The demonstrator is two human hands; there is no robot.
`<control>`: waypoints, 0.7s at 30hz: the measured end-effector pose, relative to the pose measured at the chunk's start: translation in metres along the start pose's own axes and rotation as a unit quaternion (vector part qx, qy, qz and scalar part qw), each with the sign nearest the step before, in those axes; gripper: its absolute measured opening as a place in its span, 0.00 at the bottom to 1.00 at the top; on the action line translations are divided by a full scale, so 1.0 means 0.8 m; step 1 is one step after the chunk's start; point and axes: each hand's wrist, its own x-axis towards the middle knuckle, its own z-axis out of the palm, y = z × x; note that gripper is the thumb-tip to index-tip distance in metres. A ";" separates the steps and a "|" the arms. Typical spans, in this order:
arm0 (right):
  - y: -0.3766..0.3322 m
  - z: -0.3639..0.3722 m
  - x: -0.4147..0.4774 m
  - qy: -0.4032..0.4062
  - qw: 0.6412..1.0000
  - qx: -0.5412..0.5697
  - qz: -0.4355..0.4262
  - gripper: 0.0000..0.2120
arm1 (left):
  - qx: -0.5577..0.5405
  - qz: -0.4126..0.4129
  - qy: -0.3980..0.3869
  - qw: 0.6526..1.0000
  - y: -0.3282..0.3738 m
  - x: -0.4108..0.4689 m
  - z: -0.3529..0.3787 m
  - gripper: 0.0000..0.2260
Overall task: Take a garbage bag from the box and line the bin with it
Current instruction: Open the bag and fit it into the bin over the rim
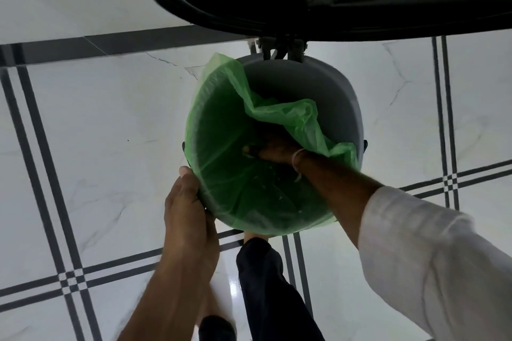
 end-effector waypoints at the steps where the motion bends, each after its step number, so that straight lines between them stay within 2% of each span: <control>1: 0.000 -0.005 -0.009 0.009 1.000 0.014 -0.003 0.40 | 0.015 0.000 0.001 1.000 0.004 -0.003 0.002 0.17; 4: 0.000 -0.022 -0.053 0.032 0.997 0.071 -0.028 0.30 | 0.050 0.004 0.028 0.998 0.015 -0.012 0.007 0.17; 6: -0.001 -0.039 -0.094 0.042 0.988 0.130 -0.075 0.25 | 0.066 0.013 0.053 0.996 0.020 -0.012 0.008 0.16; 10: -0.020 -0.076 -0.157 0.113 0.927 0.319 -0.160 0.24 | 0.108 0.050 0.125 0.985 0.020 -0.009 0.016 0.10; 12: -0.027 -0.087 -0.167 0.191 0.900 0.354 -0.164 0.27 | 0.118 0.085 0.148 0.978 0.027 -0.008 0.026 0.13; 14: -0.027 -0.093 -0.165 0.320 0.896 0.265 -0.156 0.28 | 0.165 0.147 0.176 0.959 0.035 0.002 0.030 0.20; 16: -0.026 -0.098 -0.158 0.435 0.884 0.098 -0.141 0.28 | 0.227 0.203 0.162 0.939 0.047 0.016 0.034 0.23; 18: -0.025 -0.106 -0.156 0.488 0.866 0.015 -0.110 0.27 | 0.280 0.232 0.100 0.926 0.062 0.023 0.048 0.21; 21: -0.023 -0.116 -0.150 0.499 0.866 0.003 -0.043 0.20 | 0.322 0.262 0.054 0.908 0.089 0.033 0.073 0.19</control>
